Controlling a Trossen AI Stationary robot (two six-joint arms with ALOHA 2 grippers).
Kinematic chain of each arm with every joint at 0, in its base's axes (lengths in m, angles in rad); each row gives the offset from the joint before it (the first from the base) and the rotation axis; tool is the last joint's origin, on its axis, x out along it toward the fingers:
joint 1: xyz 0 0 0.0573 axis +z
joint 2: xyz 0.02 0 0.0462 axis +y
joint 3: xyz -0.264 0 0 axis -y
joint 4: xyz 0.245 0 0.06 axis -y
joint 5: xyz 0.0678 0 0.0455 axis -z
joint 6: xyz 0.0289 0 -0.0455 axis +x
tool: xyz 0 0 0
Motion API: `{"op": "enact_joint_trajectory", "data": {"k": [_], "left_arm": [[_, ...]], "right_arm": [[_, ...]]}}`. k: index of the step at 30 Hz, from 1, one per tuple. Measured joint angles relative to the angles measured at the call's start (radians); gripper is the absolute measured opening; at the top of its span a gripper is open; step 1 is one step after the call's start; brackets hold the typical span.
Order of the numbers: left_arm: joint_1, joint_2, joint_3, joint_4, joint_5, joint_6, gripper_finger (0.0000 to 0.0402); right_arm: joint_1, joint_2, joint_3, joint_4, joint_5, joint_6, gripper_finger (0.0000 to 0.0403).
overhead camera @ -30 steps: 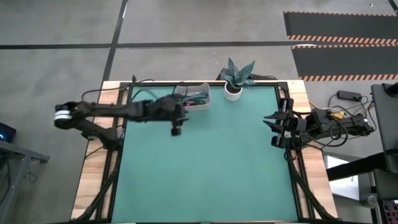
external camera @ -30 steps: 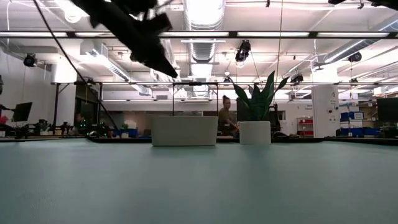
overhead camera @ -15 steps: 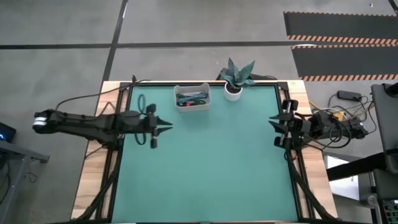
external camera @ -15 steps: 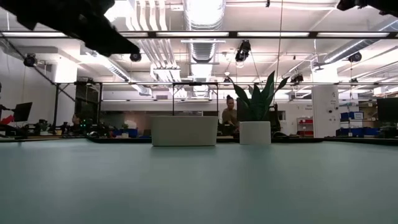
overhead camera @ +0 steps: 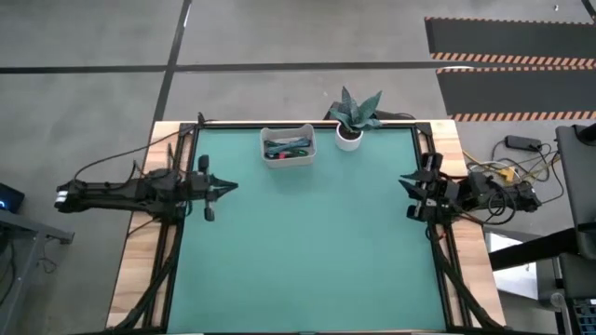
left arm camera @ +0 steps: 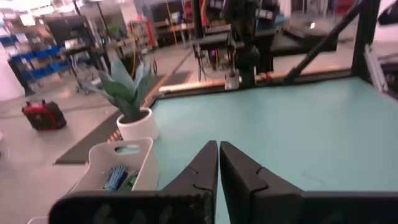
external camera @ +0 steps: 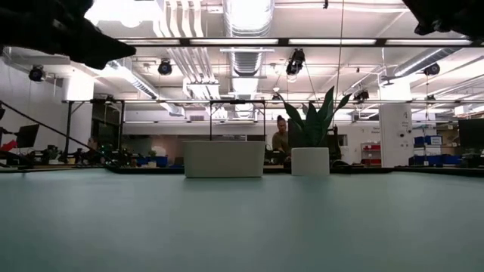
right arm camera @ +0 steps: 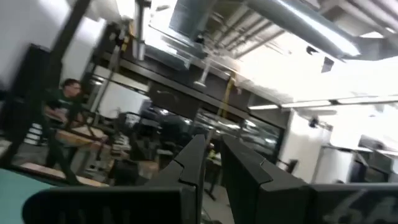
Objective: Pick and place USB-C Cables
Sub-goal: Return to Home Position
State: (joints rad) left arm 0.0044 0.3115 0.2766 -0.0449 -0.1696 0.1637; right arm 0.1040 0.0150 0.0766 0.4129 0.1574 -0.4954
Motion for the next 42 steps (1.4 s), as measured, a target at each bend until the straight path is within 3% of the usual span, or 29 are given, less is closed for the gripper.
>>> {"op": "enact_joint_trajectory", "data": {"k": [3, 11, 17, 22, 28, 32, 36, 42], "left_arm": [[0.000, -0.085, -0.050, -0.016, 0.002, 0.004, 0.0000], [0.000, -0.307, -0.173, -0.007, 0.003, 0.006, 0.0000], [0.000, -0.281, -0.208, 0.048, 0.013, -0.006, 0.0000], [-0.001, -0.298, -0.242, 0.096, 0.114, 0.024, 0.0000], [0.000, -0.299, -0.268, 0.162, 0.123, 0.060, 0.0000], [0.000, -0.300, -0.268, 0.157, 0.109, 0.048, 0.0000], [0.000, -0.275, -0.268, 0.144, 0.079, -0.056, 0.0000], [0.000, -0.236, -0.269, 0.141, 0.078, 0.027, 0.0000]], "right_arm": [[0.000, -0.001, -0.028, -0.005, 0.050, 0.004, 0.0043], [0.000, -0.011, -0.064, -0.026, 0.053, 0.072, 0.0043], [0.000, -0.007, -0.064, -0.064, 0.045, 0.122, 0.0043], [0.000, -0.006, -0.065, -0.065, 0.045, 0.138, 0.0043], [0.000, 0.000, -0.065, -0.071, 0.065, 0.280, 0.0043], [0.000, 0.005, -0.065, -0.081, 0.124, 0.177, 0.0043], [0.000, 0.007, -0.065, -0.098, 0.131, 0.083, 0.0043], [0.000, 0.007, -0.066, -0.102, 0.132, 0.076, 0.0043]]}}
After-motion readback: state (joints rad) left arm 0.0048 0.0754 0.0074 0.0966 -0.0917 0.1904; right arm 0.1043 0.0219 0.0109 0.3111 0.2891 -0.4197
